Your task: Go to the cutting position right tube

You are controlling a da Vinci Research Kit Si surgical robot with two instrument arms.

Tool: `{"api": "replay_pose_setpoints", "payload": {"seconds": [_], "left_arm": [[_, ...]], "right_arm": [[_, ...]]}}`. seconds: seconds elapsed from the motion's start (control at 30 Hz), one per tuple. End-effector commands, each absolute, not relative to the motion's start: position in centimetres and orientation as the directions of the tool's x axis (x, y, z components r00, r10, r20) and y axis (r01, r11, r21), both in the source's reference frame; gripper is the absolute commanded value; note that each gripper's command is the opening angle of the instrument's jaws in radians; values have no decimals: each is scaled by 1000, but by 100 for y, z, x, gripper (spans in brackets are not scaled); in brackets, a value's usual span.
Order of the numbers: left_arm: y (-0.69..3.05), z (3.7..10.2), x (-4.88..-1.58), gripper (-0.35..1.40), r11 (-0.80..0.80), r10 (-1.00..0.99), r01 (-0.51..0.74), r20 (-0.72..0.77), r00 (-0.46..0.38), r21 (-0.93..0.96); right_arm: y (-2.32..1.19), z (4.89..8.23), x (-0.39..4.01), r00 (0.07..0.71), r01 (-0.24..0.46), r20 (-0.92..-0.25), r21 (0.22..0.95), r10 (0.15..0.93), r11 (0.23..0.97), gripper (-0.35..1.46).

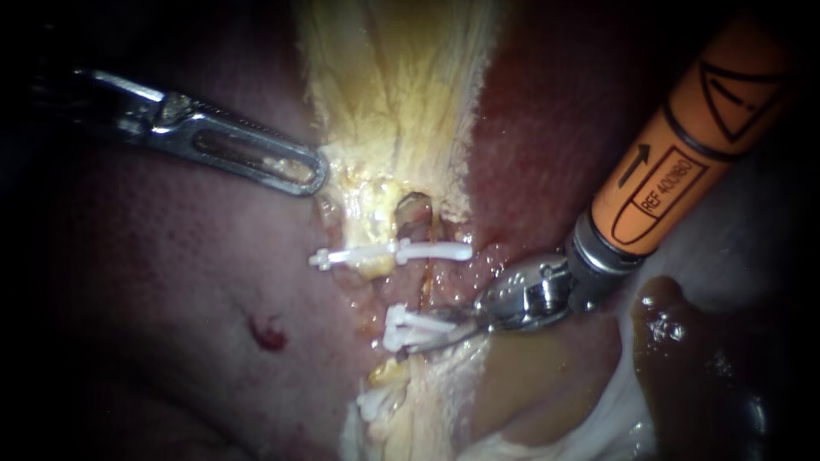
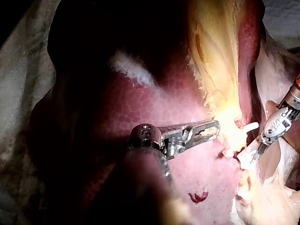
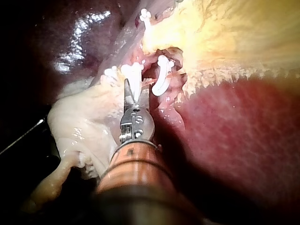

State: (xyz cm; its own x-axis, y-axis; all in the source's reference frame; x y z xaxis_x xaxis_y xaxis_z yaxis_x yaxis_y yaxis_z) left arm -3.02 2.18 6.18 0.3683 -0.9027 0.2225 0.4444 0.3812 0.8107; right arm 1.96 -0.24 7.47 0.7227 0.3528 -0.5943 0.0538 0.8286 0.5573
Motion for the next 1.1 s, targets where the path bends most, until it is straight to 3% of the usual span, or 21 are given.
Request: {"api": "replay_pose_setpoints", "payload": {"seconds": [0.03, 0.23, 0.3, 0.43, 0.5, 0.83, 1.1], "left_arm": [[218, 618, -301, -35, 381, -903, 444, 223, 368, 811], [218, 618, -301, -35, 381, -903, 444, 223, 368, 811], [218, 618, -301, -35, 381, -903, 444, 223, 368, 811], [218, 618, -301, -35, 381, -903, 444, 223, 368, 811], [218, 618, -301, -35, 381, -903, 444, 223, 368, 811], [218, 618, -301, -35, 381, -903, 444, 223, 368, 811], [218, 618, -301, -35, 381, -903, 444, 223, 368, 811]], "right_arm": [[-24, 747, 196, 723, 54, -594, 557, 353, 829, 26], [-24, 747, 196, 723, 54, -594, 557, 353, 829, 29], [-24, 747, 195, 723, 54, -594, 557, 353, 829, 47], [-25, 747, 195, 723, 55, -595, 557, 352, 829, 101], [-25, 747, 195, 723, 46, -588, 564, 362, 824, 115], [-22, 747, 191, 715, 49, -596, 565, 366, 824, 133], [-1, 750, 172, 647, 26, -612, 614, 455, 789, 135]]}}
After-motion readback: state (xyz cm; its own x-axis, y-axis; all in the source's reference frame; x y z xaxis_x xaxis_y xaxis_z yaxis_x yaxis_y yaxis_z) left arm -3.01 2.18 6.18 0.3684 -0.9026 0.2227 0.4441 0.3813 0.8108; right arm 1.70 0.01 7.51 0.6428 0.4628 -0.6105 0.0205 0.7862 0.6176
